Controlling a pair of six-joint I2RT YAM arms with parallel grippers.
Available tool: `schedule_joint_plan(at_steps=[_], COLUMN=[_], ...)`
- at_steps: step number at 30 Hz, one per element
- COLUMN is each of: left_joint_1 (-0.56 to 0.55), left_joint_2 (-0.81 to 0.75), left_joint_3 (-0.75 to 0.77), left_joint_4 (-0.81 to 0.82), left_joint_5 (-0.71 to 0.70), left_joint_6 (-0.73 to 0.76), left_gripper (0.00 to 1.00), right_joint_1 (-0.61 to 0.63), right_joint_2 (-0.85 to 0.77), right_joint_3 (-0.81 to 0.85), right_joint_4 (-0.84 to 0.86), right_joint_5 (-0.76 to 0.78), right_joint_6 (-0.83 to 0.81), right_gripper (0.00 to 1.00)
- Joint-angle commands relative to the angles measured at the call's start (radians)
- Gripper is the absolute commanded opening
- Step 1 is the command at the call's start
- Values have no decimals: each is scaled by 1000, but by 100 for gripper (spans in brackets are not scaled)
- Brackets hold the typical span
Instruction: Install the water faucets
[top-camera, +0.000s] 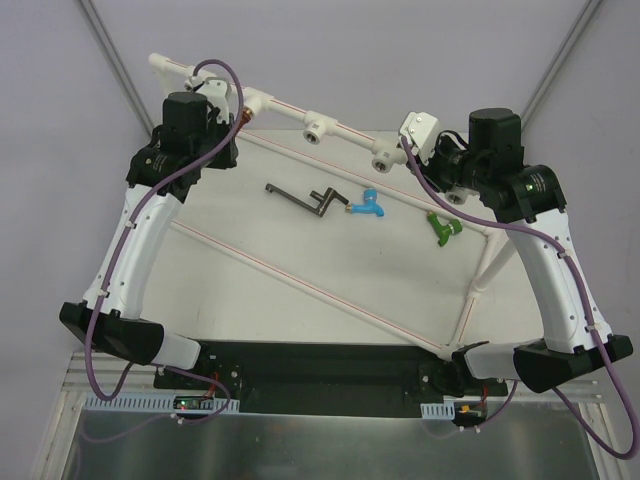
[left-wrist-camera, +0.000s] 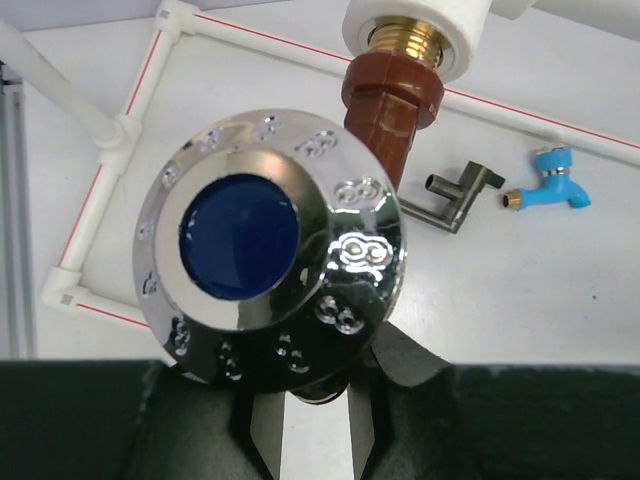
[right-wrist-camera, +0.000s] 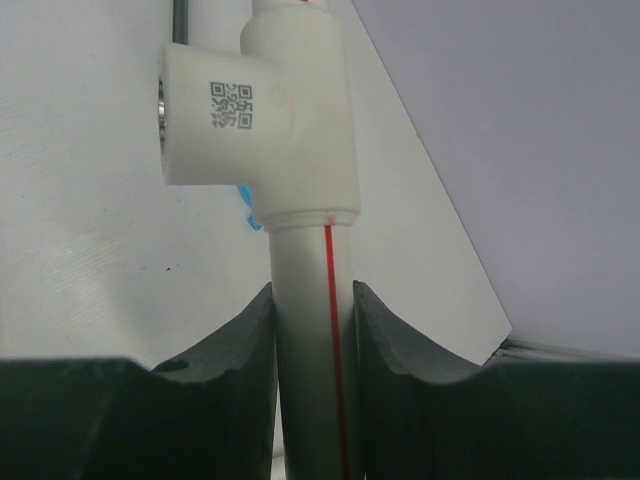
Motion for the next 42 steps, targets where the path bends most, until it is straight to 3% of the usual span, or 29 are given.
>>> schedule_joint_plan(at_steps=[1,27,42], left_joint_1=[-49,-249,-350], left_joint_2=[22,102,102], left_joint_3=[66,97,37], left_joint_4=[114,122,238], left_joint_5=[-65,-406,-555], left_joint_6=[126,312,448], left_gripper=[0,0,0], right_joint_1=[31,34,35], right_joint_2=[13,8,5], right_joint_3=[-29,-32,-34], right_joint_4=[-102,-104,-102], right_joint_5=[-11,-11,-11], right_joint_6=[57,52,51], right_gripper=[2,2,2])
